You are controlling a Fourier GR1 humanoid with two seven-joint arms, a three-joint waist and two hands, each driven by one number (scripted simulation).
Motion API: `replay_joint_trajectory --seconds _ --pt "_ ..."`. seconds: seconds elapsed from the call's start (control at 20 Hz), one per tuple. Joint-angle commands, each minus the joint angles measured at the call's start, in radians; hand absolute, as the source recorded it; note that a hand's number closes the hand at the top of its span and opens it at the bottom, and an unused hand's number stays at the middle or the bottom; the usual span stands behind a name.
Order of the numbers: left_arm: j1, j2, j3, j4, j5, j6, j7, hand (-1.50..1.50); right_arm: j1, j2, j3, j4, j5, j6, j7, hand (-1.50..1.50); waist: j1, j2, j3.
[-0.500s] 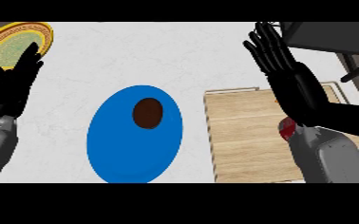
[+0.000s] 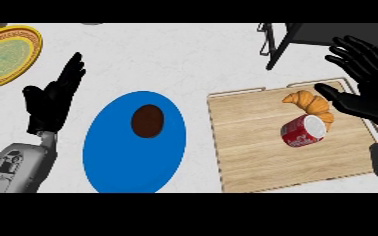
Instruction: Pick the can from the tray and place it in the tiered shelf
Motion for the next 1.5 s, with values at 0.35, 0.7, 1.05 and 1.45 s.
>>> replay_joint_trajectory --seconds 0.35,0.7,1.05,1.45 --pt "0.04 -0.147 -0.108 0.024 -0.074 0.02 -0.109 0.0 0.257 0.007 -0.271 0.089 0.163 -0.261 -0.312 -1.5 0.056 -0.005 0.004" --pt "0.078 -0.174 -0.131 -0.051 -0.097 0.039 -0.054 0.0 0.362 -0.179 -0.219 -0.05 0.079 0.082 -0.152 -1.5 0.063 -0.009 0.003" --pt "0.084 -0.177 -0.117 -0.045 -0.092 -0.003 -0.08 0.0 0.327 -0.326 -0.188 -0.304 0.091 0.099 0.207 -1.5 0.07 -0.007 0.001" --pt "0.037 -0.155 -0.079 -0.032 -0.084 -0.019 -0.05 0.0 0.273 -0.588 -0.086 -0.436 0.069 0.301 0.513 -1.5 0.072 -0.007 0.0"
